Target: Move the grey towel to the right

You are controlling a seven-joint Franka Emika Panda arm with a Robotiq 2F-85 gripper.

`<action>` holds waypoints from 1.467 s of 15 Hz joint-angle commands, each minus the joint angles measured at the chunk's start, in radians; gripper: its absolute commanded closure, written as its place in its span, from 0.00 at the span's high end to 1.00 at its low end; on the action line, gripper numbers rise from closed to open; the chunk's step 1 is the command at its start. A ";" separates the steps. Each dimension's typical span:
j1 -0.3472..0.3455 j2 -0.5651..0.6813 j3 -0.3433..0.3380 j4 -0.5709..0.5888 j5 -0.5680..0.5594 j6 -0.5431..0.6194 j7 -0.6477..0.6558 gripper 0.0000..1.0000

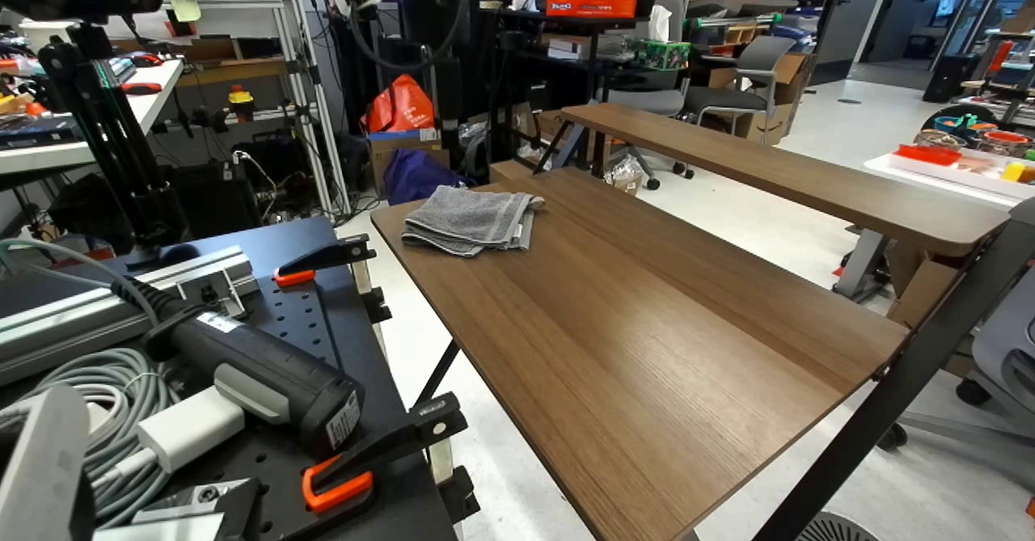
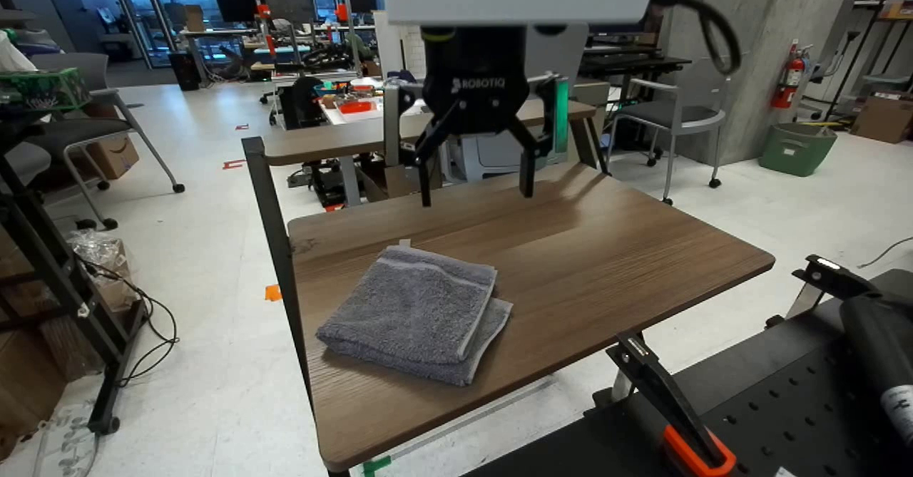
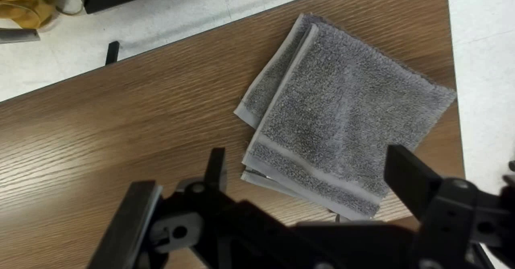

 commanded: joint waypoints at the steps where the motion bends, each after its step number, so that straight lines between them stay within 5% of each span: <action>1: 0.081 0.174 -0.077 0.152 -0.005 0.011 0.002 1.00; 10: 0.162 0.456 -0.152 0.435 0.054 -0.026 -0.023 1.00; 22: 0.154 0.548 -0.182 0.501 0.121 -0.042 -0.078 1.00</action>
